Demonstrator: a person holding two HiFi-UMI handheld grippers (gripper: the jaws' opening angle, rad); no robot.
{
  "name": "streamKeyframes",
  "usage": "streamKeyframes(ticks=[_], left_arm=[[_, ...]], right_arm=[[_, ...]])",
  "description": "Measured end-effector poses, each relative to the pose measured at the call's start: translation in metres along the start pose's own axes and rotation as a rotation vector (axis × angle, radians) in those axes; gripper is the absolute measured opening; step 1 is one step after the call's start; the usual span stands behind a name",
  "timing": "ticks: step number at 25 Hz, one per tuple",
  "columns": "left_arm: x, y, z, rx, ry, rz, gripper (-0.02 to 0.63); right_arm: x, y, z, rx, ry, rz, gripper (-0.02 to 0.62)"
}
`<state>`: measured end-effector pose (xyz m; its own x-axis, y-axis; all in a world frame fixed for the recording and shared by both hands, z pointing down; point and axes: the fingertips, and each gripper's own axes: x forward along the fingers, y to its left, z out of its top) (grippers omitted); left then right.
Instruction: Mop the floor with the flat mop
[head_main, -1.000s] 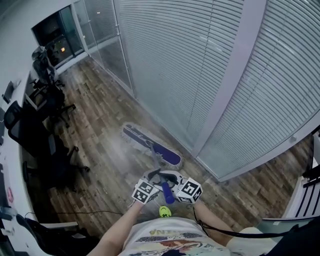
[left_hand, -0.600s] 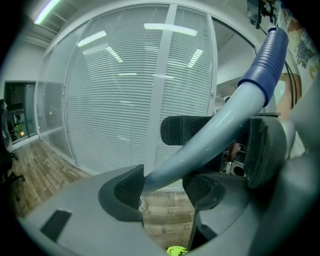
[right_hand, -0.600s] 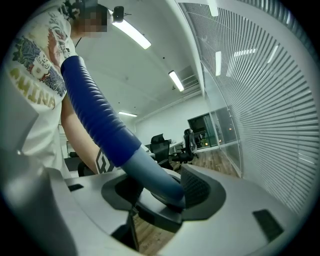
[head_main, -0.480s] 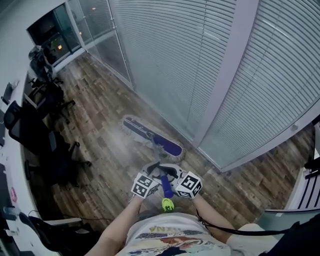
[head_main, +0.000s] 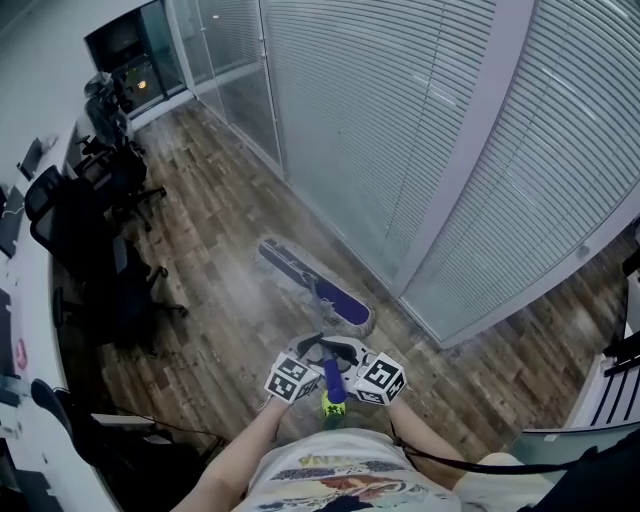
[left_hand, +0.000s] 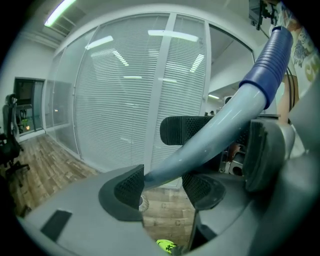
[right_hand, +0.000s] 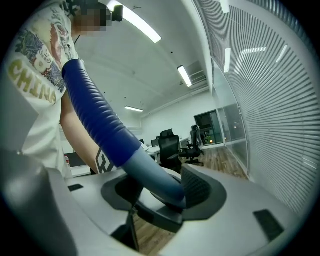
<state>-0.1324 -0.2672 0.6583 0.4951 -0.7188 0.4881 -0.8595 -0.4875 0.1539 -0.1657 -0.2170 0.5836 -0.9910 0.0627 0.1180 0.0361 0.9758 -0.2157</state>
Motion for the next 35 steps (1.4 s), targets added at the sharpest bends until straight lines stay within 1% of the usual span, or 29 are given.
streamKeyframes(ticks=[4, 5, 7, 9, 11, 13, 17, 22, 23, 28, 31, 35], left_arm=[[-0.047, -0.027, -0.034, -0.037, 0.019, 0.036, 0.21], [-0.059, -0.034, -0.043, -0.057, 0.014, 0.049, 0.193], [-0.081, -0.051, -0.056, -0.104, -0.021, 0.071, 0.187], [-0.101, -0.066, -0.065, -0.113, -0.042, 0.083, 0.189], [-0.117, -0.084, -0.074, -0.078, -0.034, 0.07, 0.186], [-0.128, -0.108, -0.085, -0.024, -0.038, 0.046, 0.184], [-0.15, -0.148, -0.101, 0.117, -0.075, 0.034, 0.192], [-0.167, -0.198, -0.12, 0.323, -0.084, 0.005, 0.195], [-0.169, -0.208, -0.123, 0.353, -0.087, -0.004, 0.195], [-0.179, -0.244, -0.138, 0.398, -0.092, -0.032, 0.195], [-0.179, -0.271, -0.138, 0.431, -0.099, -0.043, 0.195], [-0.177, -0.312, -0.139, 0.436, -0.105, -0.054, 0.193]], right_arm=[[0.006, 0.06, -0.013, -0.008, 0.031, 0.01, 0.212], [0.007, 0.075, -0.017, -0.009, 0.041, 0.014, 0.212], [0.008, 0.105, -0.023, 0.003, 0.036, 0.011, 0.213], [0.007, 0.131, -0.023, 0.018, 0.008, 0.003, 0.215], [0.001, 0.156, -0.025, 0.024, -0.005, 0.006, 0.215], [-0.01, 0.18, -0.031, 0.032, -0.012, 0.0, 0.216], [-0.027, 0.219, -0.036, 0.05, -0.037, -0.035, 0.216], [-0.055, 0.266, -0.042, 0.058, -0.038, -0.022, 0.215], [-0.061, 0.276, -0.043, 0.056, -0.038, -0.019, 0.215], [-0.082, 0.315, -0.052, 0.057, -0.034, -0.011, 0.215], [-0.097, 0.335, -0.057, 0.059, -0.033, -0.004, 0.215], [-0.125, 0.364, -0.064, 0.068, -0.052, -0.006, 0.215]])
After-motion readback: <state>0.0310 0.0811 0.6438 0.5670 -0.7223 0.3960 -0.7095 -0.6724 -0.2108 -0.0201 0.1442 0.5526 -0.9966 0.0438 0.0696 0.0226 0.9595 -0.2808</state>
